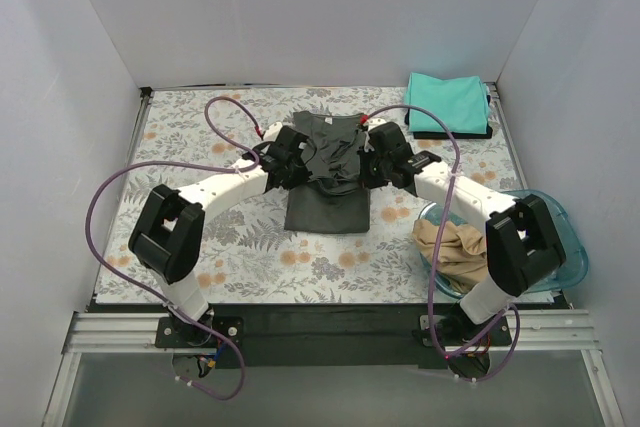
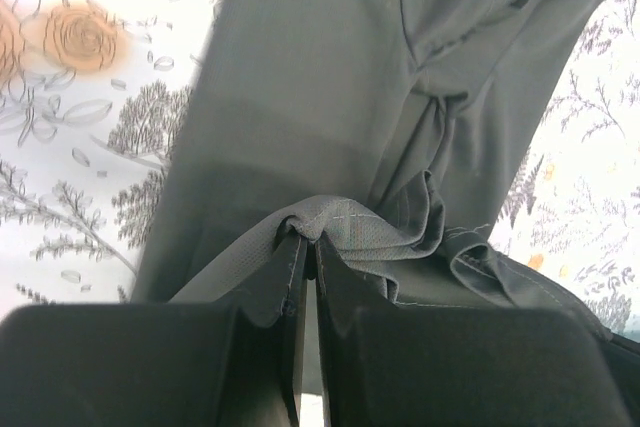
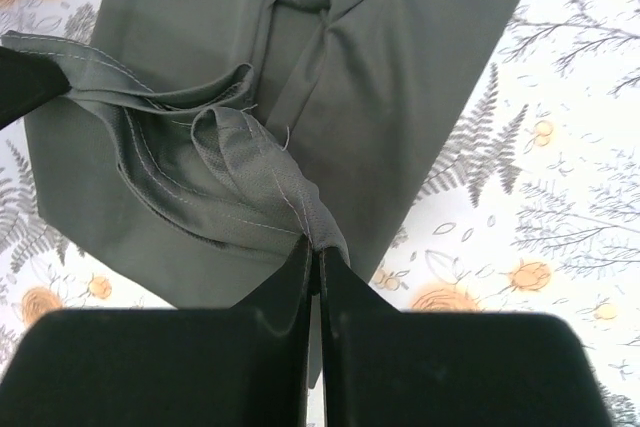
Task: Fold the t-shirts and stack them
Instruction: Fold the tshirt
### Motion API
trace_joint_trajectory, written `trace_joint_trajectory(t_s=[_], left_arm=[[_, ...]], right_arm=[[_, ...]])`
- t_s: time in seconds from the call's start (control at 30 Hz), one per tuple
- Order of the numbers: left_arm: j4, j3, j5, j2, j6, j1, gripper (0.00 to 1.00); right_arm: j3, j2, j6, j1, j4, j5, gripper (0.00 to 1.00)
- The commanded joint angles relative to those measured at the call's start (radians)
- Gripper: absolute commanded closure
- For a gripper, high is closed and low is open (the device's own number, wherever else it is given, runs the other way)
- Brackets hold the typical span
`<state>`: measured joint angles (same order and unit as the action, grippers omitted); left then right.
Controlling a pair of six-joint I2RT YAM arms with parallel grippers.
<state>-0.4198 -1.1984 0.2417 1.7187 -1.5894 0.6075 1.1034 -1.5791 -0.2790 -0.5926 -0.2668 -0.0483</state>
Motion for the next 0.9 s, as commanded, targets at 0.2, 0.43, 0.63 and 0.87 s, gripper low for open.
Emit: trace_joint_trajectory(t_s=[0.2, 0.43, 0.63, 0.87], left_arm=[[0.009, -0.112, -0.044, 0.076, 0.051, -0.06, 1.0], [0.007, -0.144, -0.051, 0.122, 0.072, -0.071, 1.0], [0.004, -0.167, -0.064, 0.148, 0.089, -0.078, 0.9], [-0.004, -0.162, -0.029, 0.093, 0.091, -0.078, 0.25]], right_arm=[[0.136, -0.103, 0.04, 0.054, 0.032, 0.041, 0.99], [0.157, -0.165, 0.027, 0.094, 0.032, 0.087, 0.99], [0.187, -0.226, 0.018, 0.125, 0.031, 0.136, 0.88], [0.208, -0.197, 0.05, 0.142, 0.028, 0.215, 0.02]])
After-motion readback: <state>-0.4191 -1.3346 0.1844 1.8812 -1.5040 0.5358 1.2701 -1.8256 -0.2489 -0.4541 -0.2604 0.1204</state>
